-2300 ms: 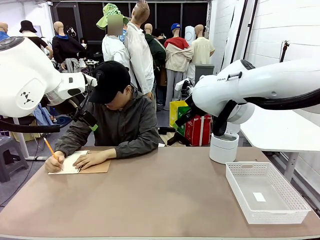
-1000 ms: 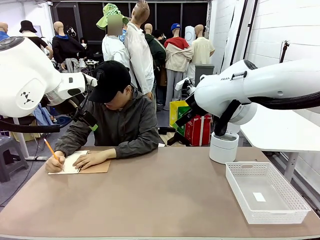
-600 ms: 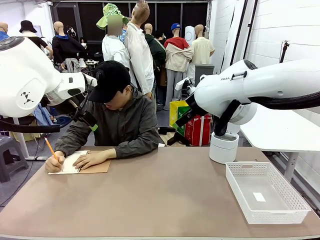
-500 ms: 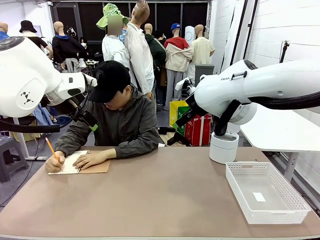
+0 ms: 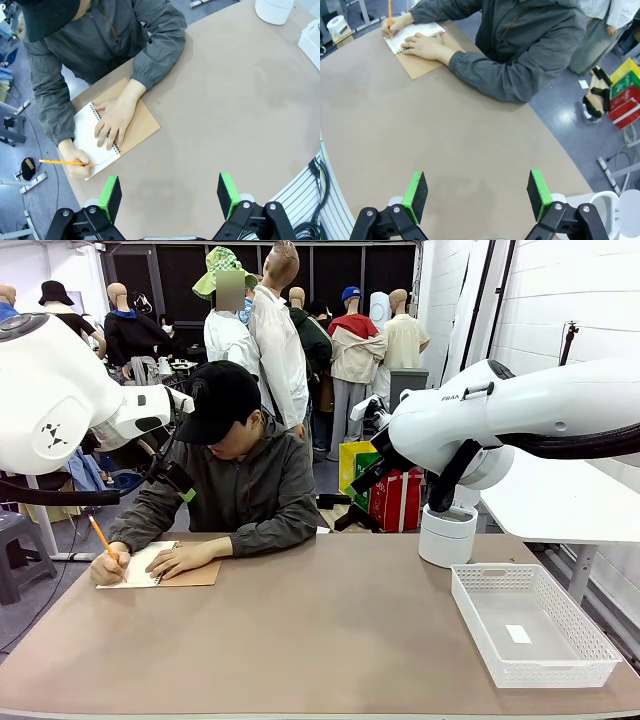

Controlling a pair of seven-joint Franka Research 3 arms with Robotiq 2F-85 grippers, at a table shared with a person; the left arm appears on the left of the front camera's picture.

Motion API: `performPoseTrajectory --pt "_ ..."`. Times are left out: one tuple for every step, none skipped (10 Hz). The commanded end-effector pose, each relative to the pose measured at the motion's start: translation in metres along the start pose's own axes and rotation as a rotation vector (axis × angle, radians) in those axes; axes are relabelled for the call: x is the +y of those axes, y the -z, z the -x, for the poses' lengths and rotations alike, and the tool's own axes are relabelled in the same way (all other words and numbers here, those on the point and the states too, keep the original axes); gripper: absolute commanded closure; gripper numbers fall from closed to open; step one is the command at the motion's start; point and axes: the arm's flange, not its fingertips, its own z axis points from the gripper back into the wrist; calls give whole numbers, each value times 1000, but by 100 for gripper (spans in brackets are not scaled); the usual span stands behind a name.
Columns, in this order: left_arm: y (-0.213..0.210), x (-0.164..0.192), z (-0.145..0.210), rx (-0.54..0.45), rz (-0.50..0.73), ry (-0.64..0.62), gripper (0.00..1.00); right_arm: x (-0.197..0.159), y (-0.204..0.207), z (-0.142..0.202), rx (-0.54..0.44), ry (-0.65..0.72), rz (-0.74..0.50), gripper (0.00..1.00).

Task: Sort the paper based on its condition.
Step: If a person hands you a paper, place it in the Organizing basket , and if it's crumpled, put it in the Trash can.

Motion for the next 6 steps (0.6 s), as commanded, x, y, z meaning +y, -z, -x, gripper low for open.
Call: performPoseTrajectory --pt "-1 1 -1 1 0 -1 0 0 0 0 -1 2 1 0" --pt "-1 1 -1 1 0 -1 0 0 0 0 -1 2 1 0" --pt "-1 1 -1 1 0 -1 0 0 0 0 -1 2 1 0" --pt "-1 1 -1 1 0 -1 0 0 0 0 -1 2 1 0" --pt "-1 1 -1 1 0 -1 0 0 0 0 -1 2 1 0" --pt "-1 1 -1 1 0 -1 0 0 0 0 -1 2 1 0"
